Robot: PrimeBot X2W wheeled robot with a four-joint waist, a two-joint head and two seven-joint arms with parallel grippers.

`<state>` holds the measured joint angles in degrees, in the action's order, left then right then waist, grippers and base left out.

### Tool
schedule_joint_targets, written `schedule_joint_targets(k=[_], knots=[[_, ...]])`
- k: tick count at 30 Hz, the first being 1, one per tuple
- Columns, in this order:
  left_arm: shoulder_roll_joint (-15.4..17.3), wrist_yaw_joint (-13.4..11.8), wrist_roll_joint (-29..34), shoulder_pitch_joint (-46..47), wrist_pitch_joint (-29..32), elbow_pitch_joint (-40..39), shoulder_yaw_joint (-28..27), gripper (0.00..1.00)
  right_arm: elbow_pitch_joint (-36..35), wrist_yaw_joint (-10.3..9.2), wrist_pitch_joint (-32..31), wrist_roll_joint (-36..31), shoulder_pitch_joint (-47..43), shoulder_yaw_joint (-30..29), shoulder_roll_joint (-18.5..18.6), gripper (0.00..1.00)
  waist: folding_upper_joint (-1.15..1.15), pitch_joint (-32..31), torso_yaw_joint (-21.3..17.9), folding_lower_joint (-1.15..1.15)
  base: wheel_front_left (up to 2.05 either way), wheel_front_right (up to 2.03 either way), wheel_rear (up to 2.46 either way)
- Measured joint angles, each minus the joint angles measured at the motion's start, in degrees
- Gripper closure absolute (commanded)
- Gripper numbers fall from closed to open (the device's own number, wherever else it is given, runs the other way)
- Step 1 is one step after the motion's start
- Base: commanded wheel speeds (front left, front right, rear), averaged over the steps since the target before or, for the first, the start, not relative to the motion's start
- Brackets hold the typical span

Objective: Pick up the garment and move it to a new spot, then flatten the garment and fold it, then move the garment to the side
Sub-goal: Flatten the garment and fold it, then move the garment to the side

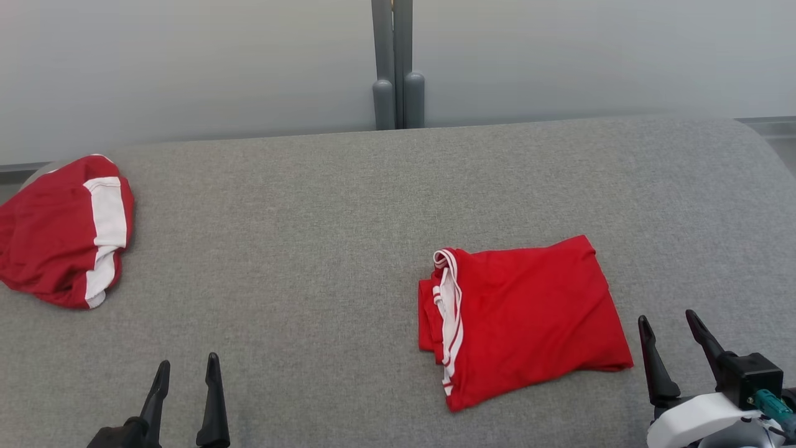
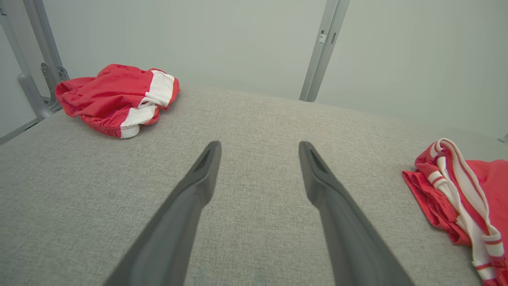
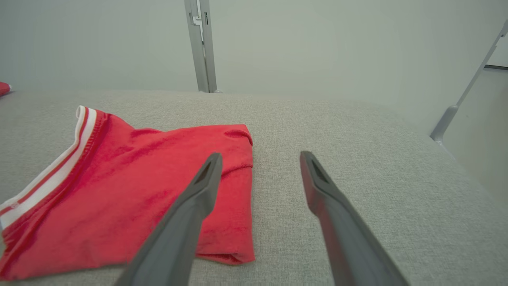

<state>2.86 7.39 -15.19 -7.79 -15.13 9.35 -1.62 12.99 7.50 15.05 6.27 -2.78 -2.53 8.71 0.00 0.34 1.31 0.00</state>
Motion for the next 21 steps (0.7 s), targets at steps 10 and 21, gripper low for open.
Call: schedule_joint_targets(k=[10,21], knots=[[0.2,0.0,2.0,-0.1,0.0,-0.2,1.2,0.0,1.5,0.0,0.0,-0.3,0.2,-1.3,-0.4,0.0,0.0,0.1,1.0,0.0,0.0,0.0,0.0],[1.6,0.0,4.0,-0.2,0.0,-1.2,3.1,0.0,1.5,0.0,0.0,-0.5,0.6,-1.5,-0.4,0.0,0.0,0.1,1.1,0.0,0.0,0.0,0.0]])
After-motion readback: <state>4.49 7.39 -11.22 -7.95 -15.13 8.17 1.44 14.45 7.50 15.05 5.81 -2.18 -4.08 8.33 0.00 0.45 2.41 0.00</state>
